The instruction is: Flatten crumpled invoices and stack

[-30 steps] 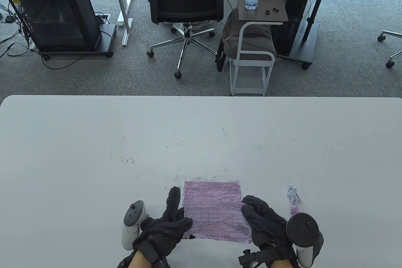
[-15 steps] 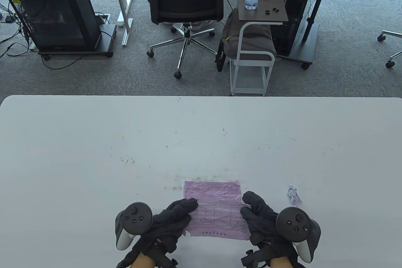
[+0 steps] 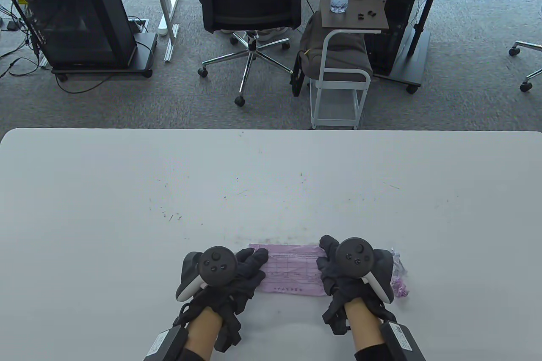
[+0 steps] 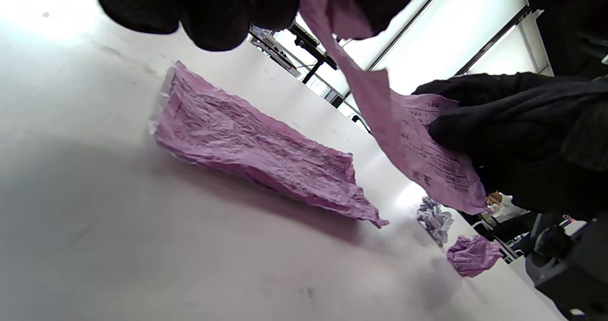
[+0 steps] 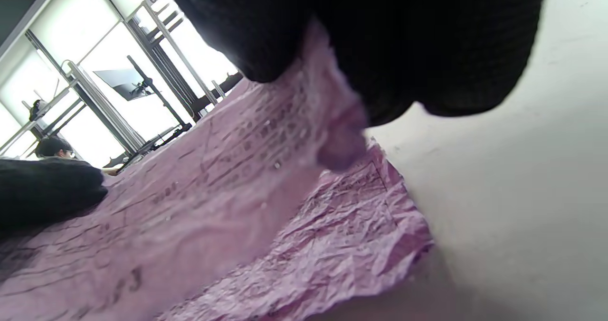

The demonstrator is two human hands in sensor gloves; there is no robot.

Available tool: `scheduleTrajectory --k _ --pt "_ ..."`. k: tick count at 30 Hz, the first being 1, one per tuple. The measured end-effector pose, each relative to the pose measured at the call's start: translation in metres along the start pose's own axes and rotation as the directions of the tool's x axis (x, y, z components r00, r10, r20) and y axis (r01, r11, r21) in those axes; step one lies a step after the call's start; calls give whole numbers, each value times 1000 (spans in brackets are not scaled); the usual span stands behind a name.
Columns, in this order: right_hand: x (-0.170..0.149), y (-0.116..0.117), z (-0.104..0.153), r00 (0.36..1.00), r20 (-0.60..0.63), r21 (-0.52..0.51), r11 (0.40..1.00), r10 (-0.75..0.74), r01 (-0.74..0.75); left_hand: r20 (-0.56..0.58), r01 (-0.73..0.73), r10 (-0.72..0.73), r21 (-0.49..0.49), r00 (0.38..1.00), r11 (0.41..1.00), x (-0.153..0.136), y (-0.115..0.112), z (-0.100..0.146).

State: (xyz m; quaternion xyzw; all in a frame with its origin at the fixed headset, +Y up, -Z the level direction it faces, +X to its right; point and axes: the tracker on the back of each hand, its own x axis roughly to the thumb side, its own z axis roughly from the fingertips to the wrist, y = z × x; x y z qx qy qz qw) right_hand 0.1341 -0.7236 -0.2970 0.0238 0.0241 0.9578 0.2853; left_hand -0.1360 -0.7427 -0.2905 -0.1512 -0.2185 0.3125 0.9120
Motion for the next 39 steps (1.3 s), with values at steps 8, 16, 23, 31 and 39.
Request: scheduleTrajectory --k 8,16,23,31,39 --pt "-3 31 -32 986 -14 50 985 167 -166 -71 76 -81 -65 994 995 -18 -10 -31" --pt "6 56 -40 929 1 57 928 370 -369 -86 269 -282 -138 956 953 -19 -21 -43" --pt "14 63 -43 876 39 64 874 480 -481 -127 356 -385 -204 914 912 -20 -29 -46" --pt "15 64 -40 781 30 49 779 624 -625 -158 322 -351 -182 923 929 -28 -28 -42" --pt "3 -2 -19 779 -58 -42 778 624 -627 -143 326 -343 -126 928 937 -23 -8 -24"
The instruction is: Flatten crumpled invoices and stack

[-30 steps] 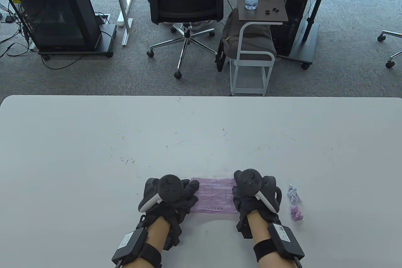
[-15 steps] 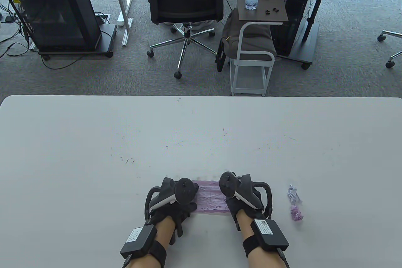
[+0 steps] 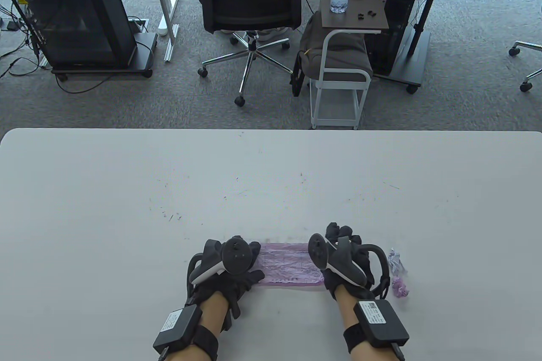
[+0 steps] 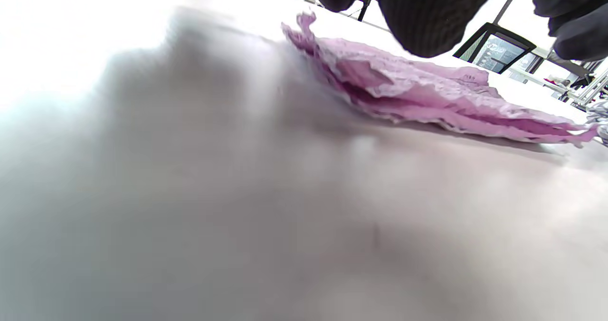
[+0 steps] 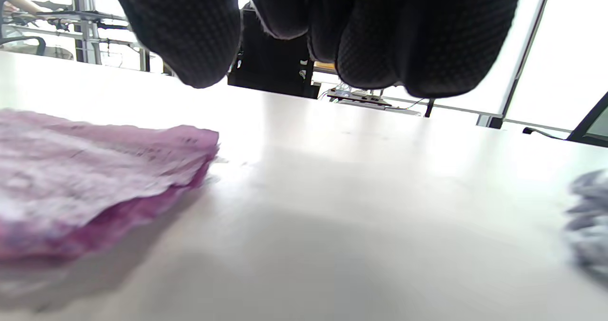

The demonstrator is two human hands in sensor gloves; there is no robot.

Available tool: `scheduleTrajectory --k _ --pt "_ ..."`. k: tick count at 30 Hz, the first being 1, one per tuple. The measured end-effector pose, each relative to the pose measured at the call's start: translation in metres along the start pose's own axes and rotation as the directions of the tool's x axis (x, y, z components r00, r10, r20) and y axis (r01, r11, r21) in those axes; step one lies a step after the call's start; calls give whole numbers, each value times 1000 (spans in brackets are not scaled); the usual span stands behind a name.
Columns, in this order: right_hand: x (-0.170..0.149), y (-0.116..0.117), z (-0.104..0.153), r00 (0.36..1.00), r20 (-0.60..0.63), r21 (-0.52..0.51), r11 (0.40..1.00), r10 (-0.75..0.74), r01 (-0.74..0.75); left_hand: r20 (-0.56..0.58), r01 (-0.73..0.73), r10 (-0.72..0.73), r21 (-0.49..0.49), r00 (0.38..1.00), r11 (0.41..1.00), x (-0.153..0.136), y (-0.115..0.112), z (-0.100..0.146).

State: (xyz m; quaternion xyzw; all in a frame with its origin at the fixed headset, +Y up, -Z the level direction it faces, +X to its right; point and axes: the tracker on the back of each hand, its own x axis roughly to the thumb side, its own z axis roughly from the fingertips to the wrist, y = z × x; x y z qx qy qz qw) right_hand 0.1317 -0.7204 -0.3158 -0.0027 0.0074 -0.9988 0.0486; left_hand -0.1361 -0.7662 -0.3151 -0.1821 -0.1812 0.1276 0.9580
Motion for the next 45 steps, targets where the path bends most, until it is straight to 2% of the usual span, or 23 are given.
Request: scheduleTrajectory --k 4,8,11,13,15,19,23,28,30,32,35,36,39,41,42,45 --pt "-52 -9 18 984 -174 49 997 -42 51 14 120 -122 74 992 990 11 14 25" --pt "-93 5 51 916 -329 110 954 -230 279 44 156 -164 143 985 977 34 22 56" --pt "-102 20 67 875 -389 137 921 -289 365 70 169 -184 186 980 968 51 23 74" --pt "-105 30 75 855 -413 129 909 -315 397 74 155 -171 179 983 972 60 19 85" --pt "-105 40 78 841 -431 98 909 -328 405 74 139 -153 167 985 976 65 14 93" --pt "-106 56 81 843 -430 32 927 -324 373 79 170 -193 238 978 956 61 11 96" --pt "-110 56 78 856 -425 37 939 -293 341 107 84 -112 236 988 968 55 9 92" --pt "-115 54 80 821 -438 48 902 -366 428 152 18 -55 233 987 972 55 10 93" --pt "-116 50 79 796 -422 68 861 -433 504 185 -15 -30 238 982 971 56 12 96" --pt "-114 41 76 750 -338 77 777 -569 625 210 -61 9 246 978 967 56 15 99" --pt "-101 19 74 632 -206 70 632 -747 771 237 -100 34 271 971 957 57 20 103" --pt "-92 8 74 579 -128 92 572 -805 815 251 -112 43 267 967 957 57 21 103" --pt "-67 -19 77 493 -14 198 481 -870 854 277 -152 77 258 958 954 59 22 105" --pt "-48 -37 82 497 66 231 498 -865 836 283 -165 86 270 955 949 60 25 108" --pt "-37 -46 86 524 103 249 532 -845 809 301 -171 86 271 950 947 60 26 110" --pt "-14 -58 97 553 172 266 579 -816 771 352 -230 134 248 927 941 62 27 114"
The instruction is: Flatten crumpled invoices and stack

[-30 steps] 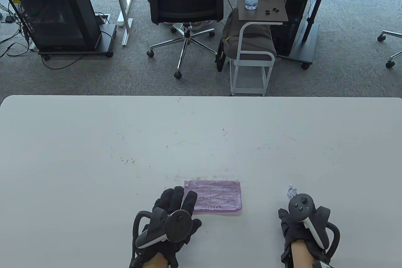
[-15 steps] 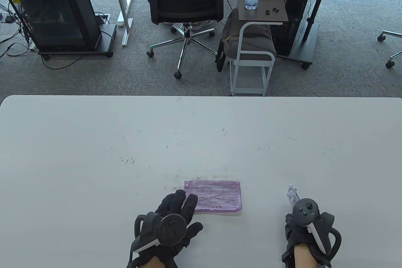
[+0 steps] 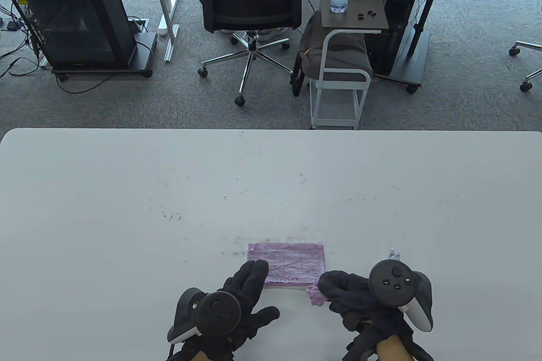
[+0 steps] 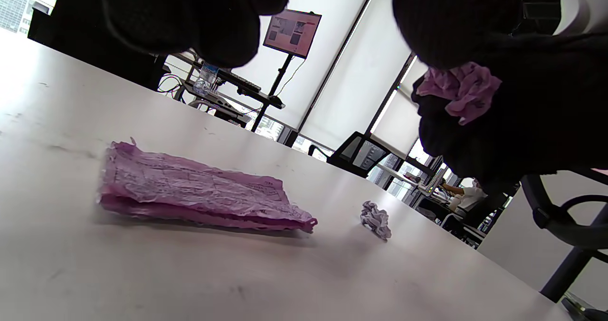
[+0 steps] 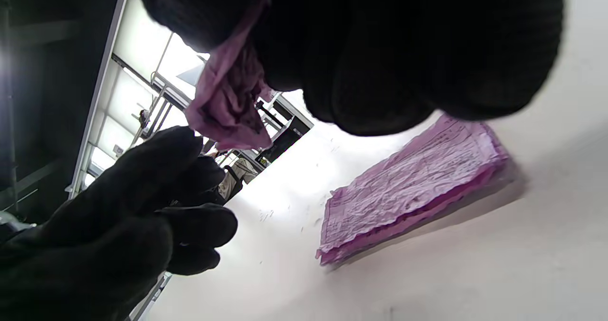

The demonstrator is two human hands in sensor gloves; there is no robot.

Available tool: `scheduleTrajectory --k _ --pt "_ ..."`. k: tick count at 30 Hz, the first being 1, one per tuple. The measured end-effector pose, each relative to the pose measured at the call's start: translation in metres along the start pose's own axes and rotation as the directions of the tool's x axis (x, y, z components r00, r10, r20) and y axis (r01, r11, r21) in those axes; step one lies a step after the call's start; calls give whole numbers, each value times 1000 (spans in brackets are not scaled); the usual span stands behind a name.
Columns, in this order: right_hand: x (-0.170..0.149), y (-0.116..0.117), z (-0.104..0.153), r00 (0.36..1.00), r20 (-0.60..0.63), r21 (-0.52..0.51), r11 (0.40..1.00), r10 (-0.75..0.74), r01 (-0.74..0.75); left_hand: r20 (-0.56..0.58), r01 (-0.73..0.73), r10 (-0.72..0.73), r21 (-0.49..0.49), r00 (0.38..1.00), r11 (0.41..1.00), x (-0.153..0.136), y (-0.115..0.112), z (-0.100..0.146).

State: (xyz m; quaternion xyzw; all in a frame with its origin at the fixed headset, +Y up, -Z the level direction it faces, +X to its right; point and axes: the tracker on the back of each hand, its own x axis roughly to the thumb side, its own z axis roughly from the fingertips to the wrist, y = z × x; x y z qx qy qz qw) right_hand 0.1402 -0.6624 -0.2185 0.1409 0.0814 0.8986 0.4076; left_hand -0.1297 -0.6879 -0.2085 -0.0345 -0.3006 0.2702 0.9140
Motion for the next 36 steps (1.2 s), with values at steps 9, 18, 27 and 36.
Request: scheduleTrajectory --k 9,18,27,36 --pt "9 38 12 963 260 -56 994 -76 93 104 -378 384 -67 918 923 -2 -4 0" --pt "12 49 18 931 359 -169 977 -59 127 19 -684 697 -179 716 707 -5 -30 -8" --pt "23 45 25 925 365 -262 965 105 -7 20 -652 659 -123 752 748 -9 -24 -7" --pt "19 42 24 933 351 -271 962 76 24 19 -783 794 -150 608 604 -14 -31 -7"
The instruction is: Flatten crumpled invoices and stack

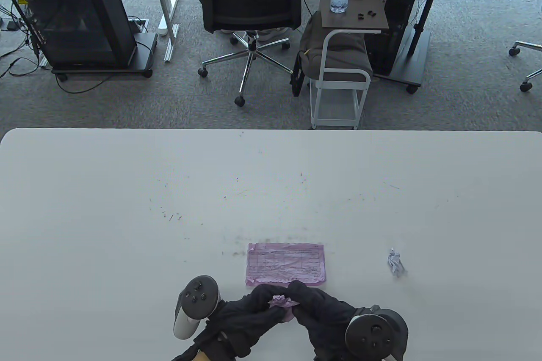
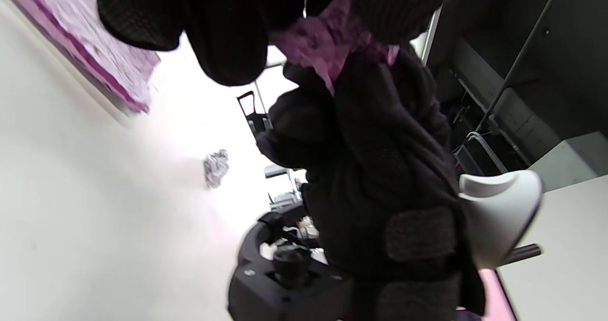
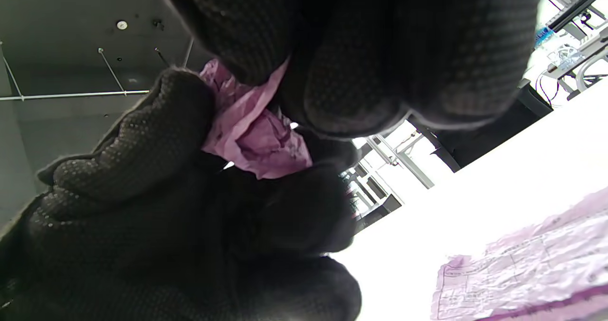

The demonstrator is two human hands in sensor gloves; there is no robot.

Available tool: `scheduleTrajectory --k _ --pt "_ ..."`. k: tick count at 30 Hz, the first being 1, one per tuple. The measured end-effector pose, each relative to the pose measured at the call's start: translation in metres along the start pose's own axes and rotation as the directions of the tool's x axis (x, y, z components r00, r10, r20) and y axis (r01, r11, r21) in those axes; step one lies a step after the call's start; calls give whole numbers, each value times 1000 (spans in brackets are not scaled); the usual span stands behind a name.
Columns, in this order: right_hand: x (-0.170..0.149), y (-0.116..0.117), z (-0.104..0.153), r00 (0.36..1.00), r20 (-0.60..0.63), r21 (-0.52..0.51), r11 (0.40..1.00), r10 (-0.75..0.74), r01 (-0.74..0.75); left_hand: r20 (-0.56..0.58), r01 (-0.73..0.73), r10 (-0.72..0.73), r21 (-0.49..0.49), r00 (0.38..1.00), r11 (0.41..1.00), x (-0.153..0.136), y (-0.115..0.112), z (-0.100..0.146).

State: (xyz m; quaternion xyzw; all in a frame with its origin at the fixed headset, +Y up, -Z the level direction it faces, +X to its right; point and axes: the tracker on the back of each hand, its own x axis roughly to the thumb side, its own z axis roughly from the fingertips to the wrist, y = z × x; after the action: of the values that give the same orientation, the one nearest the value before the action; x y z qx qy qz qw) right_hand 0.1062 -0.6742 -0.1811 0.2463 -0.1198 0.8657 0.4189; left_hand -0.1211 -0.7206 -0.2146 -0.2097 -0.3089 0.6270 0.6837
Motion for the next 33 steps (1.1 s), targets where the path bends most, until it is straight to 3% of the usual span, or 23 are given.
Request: scheduleTrajectory --k 3,7,11,13,16,19,23,26,28,31,33 --pt "0 -1 0 1000 0 -3 1000 12 -12 29 -158 159 -31 987 987 -3 -2 -1" --pt "-4 -5 1 1000 -22 -22 1000 -1 0 68 -174 174 5 982 985 -2 3 0" --pt "-7 -3 0 998 -50 25 999 -33 35 35 -112 112 7 993 994 -1 4 1" --pt "-12 -2 -1 997 -74 78 996 -30 36 -12 -12 13 78 1000 997 2 6 3" --pt "-19 0 -1 993 -101 141 988 -57 71 -56 132 -127 110 990 985 6 9 6" --pt "-25 2 -1 978 -127 202 961 -167 190 -73 257 -248 155 966 954 10 8 6" --pt "-25 6 -2 975 -134 127 973 -176 193 -54 288 -284 97 957 953 11 -3 2" --pt "-21 3 -1 992 -113 61 996 -64 71 -21 210 -209 45 978 977 8 -7 0" --pt "-20 1 0 994 -112 23 1000 -12 15 8 18 -18 -16 1000 1000 3 -9 -2" --pt "-17 1 1 996 -84 -20 999 40 -42 18 -202 204 -64 979 977 -4 -13 -4" --pt "-17 1 2 996 -76 -41 998 47 -51 25 -166 167 -39 986 985 -3 -11 -4"
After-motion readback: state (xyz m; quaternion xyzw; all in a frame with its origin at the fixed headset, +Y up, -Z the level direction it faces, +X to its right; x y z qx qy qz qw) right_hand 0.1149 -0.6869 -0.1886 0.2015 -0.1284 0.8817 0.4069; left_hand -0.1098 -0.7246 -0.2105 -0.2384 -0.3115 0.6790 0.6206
